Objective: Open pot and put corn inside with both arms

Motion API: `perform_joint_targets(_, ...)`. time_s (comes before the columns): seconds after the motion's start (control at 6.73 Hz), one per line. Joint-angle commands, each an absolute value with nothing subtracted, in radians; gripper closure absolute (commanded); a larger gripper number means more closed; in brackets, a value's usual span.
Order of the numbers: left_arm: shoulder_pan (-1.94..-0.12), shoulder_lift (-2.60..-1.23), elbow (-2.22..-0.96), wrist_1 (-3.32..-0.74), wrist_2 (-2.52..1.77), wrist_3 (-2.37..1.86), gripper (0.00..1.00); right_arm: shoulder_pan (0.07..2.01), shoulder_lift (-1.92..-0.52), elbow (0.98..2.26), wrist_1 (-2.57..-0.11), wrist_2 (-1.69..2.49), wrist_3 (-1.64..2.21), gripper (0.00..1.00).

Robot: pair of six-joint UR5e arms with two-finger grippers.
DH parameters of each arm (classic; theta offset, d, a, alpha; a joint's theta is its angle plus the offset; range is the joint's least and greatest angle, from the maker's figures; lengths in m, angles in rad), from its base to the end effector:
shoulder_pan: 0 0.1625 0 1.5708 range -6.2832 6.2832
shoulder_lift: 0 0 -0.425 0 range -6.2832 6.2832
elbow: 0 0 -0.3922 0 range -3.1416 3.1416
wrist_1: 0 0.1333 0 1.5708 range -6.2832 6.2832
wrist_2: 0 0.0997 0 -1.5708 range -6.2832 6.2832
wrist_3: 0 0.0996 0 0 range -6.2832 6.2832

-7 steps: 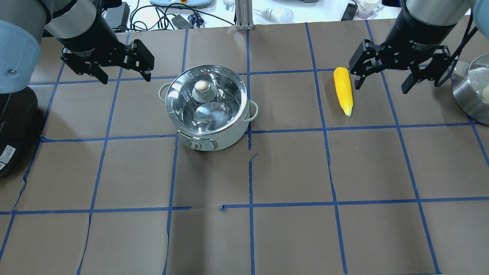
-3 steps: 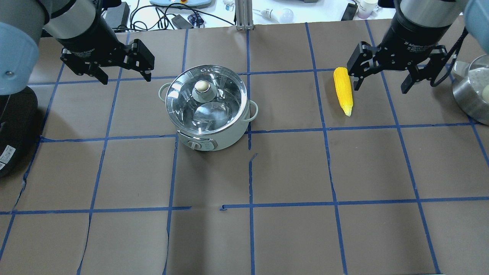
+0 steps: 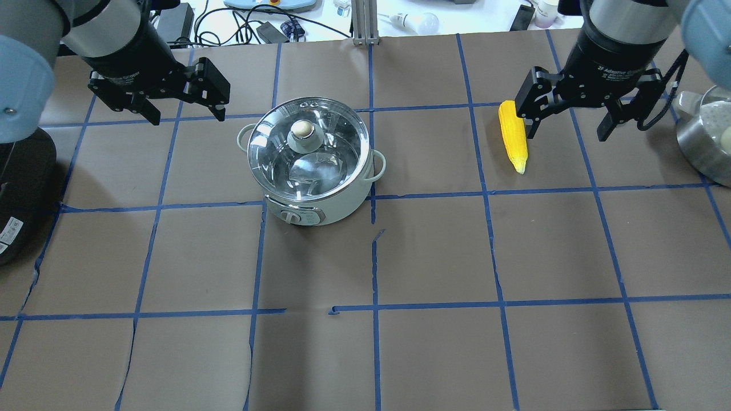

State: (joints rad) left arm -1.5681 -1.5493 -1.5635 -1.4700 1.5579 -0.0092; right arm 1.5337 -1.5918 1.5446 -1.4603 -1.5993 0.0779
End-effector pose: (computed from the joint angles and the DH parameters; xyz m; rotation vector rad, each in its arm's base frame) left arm -0.1333 -0.4950 0.5128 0.0173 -3.1217 0.2025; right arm 0.1127 -0.4806 0.5002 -0.1773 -3.1052 -0.0975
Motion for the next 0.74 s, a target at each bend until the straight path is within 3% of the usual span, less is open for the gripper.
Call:
perform_joint_targets(0.0,-1.568,-1.562,-1.559,-1.471,1.559,-0.009,0.0,1.537,-1.589,1.545,-1.453,-1.603,0.078,0.0)
perform_joint_targets(0.59,-1.566,-1.586,-1.554,-1.483,1.56,-0.009,0.0,1.536,-1.58,1.545,-1.463,-1.603,0.07,0.0)
